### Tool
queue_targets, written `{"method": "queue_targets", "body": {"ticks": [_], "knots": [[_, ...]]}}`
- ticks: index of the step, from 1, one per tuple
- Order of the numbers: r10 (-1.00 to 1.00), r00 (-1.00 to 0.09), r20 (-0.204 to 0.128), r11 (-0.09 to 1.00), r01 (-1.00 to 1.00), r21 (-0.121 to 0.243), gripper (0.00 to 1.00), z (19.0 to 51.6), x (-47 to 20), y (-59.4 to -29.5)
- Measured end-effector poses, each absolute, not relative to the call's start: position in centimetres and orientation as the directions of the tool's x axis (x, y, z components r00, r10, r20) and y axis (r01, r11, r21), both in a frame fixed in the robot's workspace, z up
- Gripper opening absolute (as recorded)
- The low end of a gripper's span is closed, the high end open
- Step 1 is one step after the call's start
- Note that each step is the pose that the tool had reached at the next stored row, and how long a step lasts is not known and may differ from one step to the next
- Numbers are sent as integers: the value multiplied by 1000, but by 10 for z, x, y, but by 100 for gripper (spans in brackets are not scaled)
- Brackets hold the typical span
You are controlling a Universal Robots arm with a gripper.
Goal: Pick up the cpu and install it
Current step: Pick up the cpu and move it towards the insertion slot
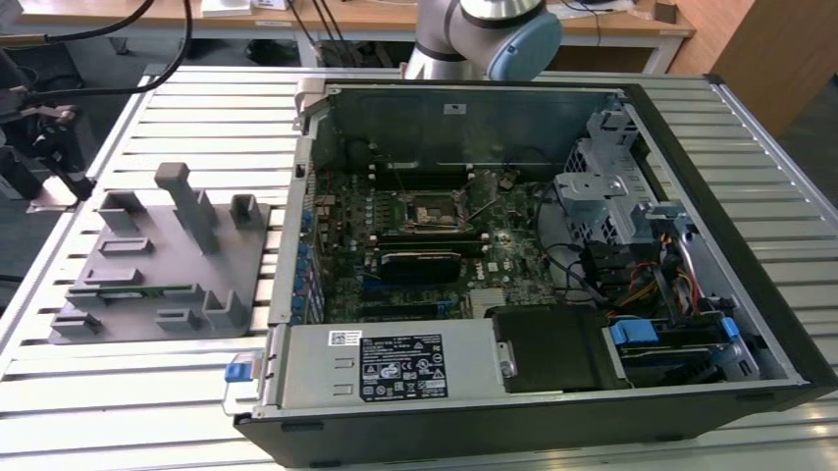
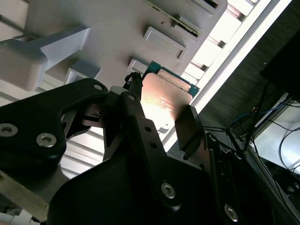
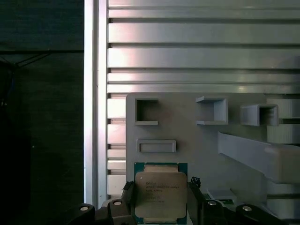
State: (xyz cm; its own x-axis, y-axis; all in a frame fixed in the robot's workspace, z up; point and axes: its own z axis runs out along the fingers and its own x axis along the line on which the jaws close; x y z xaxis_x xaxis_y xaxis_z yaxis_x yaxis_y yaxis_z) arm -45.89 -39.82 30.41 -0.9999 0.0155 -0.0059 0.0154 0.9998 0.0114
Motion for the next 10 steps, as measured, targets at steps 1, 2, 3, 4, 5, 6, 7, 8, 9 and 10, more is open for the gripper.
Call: {"method": "queue_targets", "body": {"ticks": [1,2,3,4,5,6,7,8,9,10], "knots": [[16,-1000,-6,1000,15,11,53,305,-459,-398],[16,-1000,-6,1000,15,11,53,306,-459,-398],[16,-1000,-6,1000,15,11,53,306,-459,-398],[16,-1000,-6,1000,15,11,53,307,-459,-398],[16,-1000,-6,1000,15,11,53,308,-459,-398],[16,-1000,-6,1000,15,11,53,309,-459,-398],[16,-1000,-6,1000,15,11,53,310,-459,-398],[16,-1000,-6,1000,15,11,53,311,-459,-398],[16,-1000,-6,1000,15,11,53,312,-459,-398],[16,-1000,-6,1000,15,11,53,313,-459,-398]]}}
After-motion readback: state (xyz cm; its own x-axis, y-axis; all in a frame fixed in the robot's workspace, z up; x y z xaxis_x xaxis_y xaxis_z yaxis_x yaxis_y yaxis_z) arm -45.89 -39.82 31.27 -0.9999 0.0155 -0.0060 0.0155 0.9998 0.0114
